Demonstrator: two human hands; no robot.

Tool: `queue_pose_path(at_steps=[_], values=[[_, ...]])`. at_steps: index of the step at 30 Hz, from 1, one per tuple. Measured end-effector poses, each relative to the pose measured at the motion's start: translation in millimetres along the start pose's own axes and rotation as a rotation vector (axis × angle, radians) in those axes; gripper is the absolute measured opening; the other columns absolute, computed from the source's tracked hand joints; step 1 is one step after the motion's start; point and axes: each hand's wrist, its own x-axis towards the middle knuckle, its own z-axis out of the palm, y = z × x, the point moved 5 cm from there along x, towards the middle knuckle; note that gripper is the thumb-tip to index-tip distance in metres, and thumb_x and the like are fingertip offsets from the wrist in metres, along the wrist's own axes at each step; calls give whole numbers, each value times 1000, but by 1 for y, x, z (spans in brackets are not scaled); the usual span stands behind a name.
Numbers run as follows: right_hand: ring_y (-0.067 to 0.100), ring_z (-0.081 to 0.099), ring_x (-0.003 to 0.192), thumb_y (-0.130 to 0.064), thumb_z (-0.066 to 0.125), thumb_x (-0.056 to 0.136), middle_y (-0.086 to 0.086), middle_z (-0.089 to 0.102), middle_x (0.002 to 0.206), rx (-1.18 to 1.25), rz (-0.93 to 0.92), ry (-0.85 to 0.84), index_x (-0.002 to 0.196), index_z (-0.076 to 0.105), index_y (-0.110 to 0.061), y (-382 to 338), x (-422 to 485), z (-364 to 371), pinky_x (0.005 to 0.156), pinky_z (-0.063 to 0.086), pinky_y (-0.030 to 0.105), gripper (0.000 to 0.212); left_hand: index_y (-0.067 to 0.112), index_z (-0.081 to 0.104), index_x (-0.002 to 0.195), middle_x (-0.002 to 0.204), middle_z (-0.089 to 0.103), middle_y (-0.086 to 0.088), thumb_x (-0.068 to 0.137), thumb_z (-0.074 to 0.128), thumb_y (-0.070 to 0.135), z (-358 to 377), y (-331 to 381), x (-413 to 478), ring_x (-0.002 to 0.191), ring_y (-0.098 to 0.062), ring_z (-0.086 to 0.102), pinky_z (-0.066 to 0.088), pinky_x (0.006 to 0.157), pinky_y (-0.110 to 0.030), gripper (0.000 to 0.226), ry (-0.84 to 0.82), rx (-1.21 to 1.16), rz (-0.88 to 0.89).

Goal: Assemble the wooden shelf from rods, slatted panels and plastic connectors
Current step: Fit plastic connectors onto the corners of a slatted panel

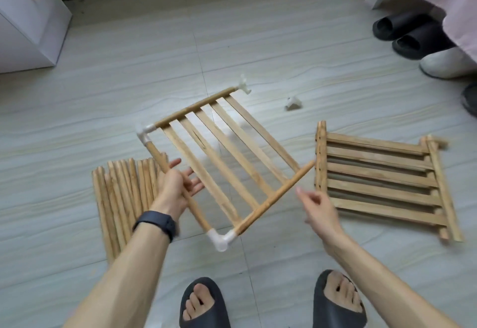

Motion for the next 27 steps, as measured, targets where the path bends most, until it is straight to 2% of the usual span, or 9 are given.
queue_pose_path(at_steps=[1,3,7,11,14,16,18,22,27], values=[[28,61,115,-56,66,90,10,65,121,25,-29,76,122,60,-7,-8,13,-15,104,48,49,58,19,53,130,108,62,-16,73,21,-25,-8,13,4,78,-35,71,61,62,-43,79,-1,68,15],[27,60,119,-59,67,88,10,64,128,118,-60,45,129,59,-8,-26,40,-30,105,48,50,66,21,58,126,103,65,-12,74,24,-23,-19,39,11,73,-32,71,60,52,-36,77,-18,255,51],[23,60,119,-66,75,75,6,55,134,299,83,-326,148,42,-22,-45,63,-17,96,49,42,91,23,66,119,100,73,-13,71,33,-18,-24,69,17,63,-28,73,58,49,-32,71,-75,545,81],[19,76,91,-46,61,98,-1,76,107,94,117,-559,125,59,-17,-30,44,30,78,61,35,39,17,65,117,92,78,-12,62,37,-12,0,66,22,61,-27,73,58,51,-31,68,-159,792,76],[16,74,72,-34,51,106,6,76,92,30,90,-445,117,56,-4,-8,28,53,64,62,31,32,17,60,114,87,79,-7,80,43,-7,28,62,34,64,-24,75,58,54,-33,45,-202,971,155],[22,76,78,-33,50,107,9,77,94,124,96,-391,115,53,-2,7,16,59,66,62,32,33,17,57,117,97,75,-5,90,51,7,46,69,42,76,-26,74,58,68,-39,29,-153,1207,341],[27,77,85,-31,50,107,8,78,93,265,149,-354,113,53,1,20,3,68,67,62,35,32,19,54,129,114,65,-4,92,52,16,65,72,44,97,-28,64,51,84,-39,37,-134,1388,486],[31,76,91,-27,48,107,12,77,100,504,330,-222,107,57,0,42,-28,85,64,62,35,29,25,58,134,128,62,-7,89,54,12,99,57,37,110,-26,55,40,86,-30,47,-278,1430,556],[26,77,84,-24,42,109,18,72,108,701,487,-171,112,49,1,61,-59,102,65,62,34,26,28,64,127,127,64,0,91,54,13,118,36,26,114,-20,58,44,92,-30,40,-420,1356,539]])
